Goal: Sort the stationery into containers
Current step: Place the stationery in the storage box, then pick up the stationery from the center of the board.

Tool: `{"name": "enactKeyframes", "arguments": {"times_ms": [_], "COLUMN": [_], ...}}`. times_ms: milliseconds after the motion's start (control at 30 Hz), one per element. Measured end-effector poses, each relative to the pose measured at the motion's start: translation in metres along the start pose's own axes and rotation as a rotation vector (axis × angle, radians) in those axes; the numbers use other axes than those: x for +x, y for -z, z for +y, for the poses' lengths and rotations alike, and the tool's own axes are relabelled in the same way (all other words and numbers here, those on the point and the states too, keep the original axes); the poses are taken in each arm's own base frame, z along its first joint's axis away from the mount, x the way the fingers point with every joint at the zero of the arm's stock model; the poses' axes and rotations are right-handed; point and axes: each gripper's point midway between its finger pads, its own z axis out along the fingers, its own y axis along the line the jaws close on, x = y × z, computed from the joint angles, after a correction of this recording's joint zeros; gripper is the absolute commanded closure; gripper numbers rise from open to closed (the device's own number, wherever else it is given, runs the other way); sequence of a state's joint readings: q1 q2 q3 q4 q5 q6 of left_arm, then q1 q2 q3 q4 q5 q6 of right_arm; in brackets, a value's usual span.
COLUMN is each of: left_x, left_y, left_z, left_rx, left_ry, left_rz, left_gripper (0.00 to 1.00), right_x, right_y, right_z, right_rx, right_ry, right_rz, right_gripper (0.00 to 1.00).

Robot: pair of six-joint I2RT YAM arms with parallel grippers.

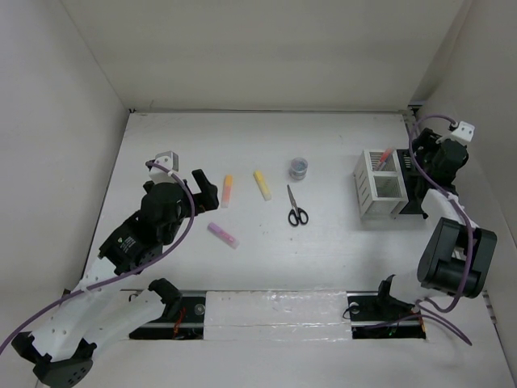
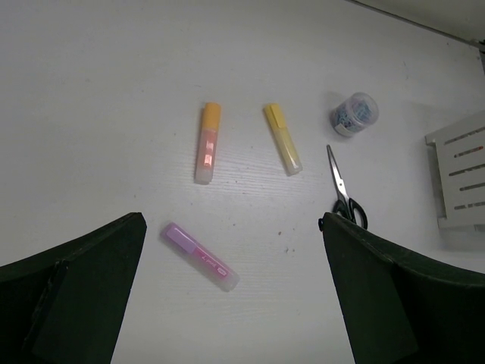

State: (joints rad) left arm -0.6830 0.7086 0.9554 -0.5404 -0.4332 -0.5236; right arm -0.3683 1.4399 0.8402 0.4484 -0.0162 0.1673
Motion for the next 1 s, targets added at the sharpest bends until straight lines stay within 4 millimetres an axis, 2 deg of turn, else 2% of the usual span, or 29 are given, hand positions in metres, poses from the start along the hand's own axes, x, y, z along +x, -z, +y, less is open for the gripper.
{"name": "enactKeyframes", "arguments": {"times_ms": [100,133,233,300,367,400,533,633,700,767,833,1000], "left_x": [0.000,0.000,0.000,-0.001,-0.002,-0.002,0.000,0.008,0.012,0.017,0.021,0.022], "left_y": [0.000,0.000,0.000,0.000,-0.001,-0.002,-0.009,-0.016,-0.021,-0.027,-0.030,-0.029], "left_z": [0.000,0.000,0.000,0.001,0.003,0.005,0.016,0.029,0.037,0.043,0.048,0.054], "left_rx": [0.000,-0.001,-0.001,-0.008,-0.021,-0.032,-0.117,-0.212,-0.276,-0.333,-0.371,-0.408], "left_ry": [0.000,0.000,0.000,0.000,0.003,0.006,0.016,0.012,0.009,-0.002,-0.011,-0.022], "left_rz": [0.000,0.000,-0.001,-0.005,-0.010,-0.015,-0.018,-0.002,0.006,0.021,0.031,0.030], "left_gripper": [0.00,0.00,0.00,0.00,0.00,0.00,0.00,0.00,0.00,0.00,0.00,0.00], "right_x": [-0.004,-0.007,-0.017,-0.026,-0.030,-0.039,-0.059,-0.055,-0.035,0.003,0.052,0.173], "right_y": [0.003,0.004,0.009,0.016,0.023,0.028,0.050,0.068,0.077,0.086,0.096,0.124], "right_z": [0.002,0.004,0.017,0.041,0.070,0.101,0.201,0.269,0.306,0.338,0.364,0.406], "right_rx": [-0.005,-0.010,-0.042,-0.094,-0.152,-0.218,-0.430,-0.564,-0.622,-0.676,-0.717,-0.777], "right_ry": [-0.004,-0.004,-0.001,0.018,0.052,0.070,0.171,0.239,0.281,0.332,0.393,0.568], "right_rz": [-0.012,-0.020,-0.044,-0.060,-0.054,-0.065,-0.044,0.005,0.072,0.165,0.278,0.544], "right_gripper": [0.09,0.01,0.00,0.00,0.00,0.00,0.00,0.00,0.01,0.03,0.03,0.04]}}
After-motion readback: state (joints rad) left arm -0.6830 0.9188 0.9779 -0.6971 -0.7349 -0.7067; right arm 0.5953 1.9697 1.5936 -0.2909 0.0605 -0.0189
